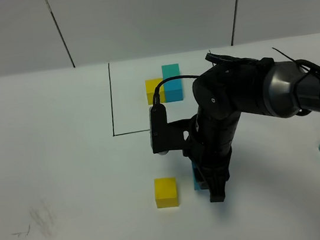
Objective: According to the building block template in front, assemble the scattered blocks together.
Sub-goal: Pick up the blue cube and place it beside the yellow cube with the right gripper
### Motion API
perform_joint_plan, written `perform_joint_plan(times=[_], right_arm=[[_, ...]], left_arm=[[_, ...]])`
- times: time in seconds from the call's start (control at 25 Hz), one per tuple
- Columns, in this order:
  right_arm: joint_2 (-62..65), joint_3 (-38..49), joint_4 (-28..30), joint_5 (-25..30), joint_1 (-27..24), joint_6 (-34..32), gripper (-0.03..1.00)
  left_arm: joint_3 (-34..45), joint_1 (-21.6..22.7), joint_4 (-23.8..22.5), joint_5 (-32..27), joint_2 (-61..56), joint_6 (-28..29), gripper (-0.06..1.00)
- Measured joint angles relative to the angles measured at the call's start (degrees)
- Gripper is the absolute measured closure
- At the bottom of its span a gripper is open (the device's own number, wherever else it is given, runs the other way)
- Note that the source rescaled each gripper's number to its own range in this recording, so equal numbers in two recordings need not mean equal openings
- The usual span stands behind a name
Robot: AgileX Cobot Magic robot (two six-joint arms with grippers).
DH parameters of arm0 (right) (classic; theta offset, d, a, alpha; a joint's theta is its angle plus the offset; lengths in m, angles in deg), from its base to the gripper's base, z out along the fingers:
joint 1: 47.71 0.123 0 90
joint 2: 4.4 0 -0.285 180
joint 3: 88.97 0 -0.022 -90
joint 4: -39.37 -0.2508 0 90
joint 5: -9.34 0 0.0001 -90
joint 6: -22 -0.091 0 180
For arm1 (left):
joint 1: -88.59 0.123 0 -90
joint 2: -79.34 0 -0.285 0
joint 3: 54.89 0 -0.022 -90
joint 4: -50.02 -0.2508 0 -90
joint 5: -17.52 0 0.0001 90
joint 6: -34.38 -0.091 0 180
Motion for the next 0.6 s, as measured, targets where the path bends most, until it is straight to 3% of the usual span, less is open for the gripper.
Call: perform_joint_plan(times=[0.6], right_arm=[[0.0,0.0,0.0,-2.7,2.8,-1.1,0.96]], left_arm=[[0.0,0.0,0.0,0.0,0.0,0.0,0.79]])
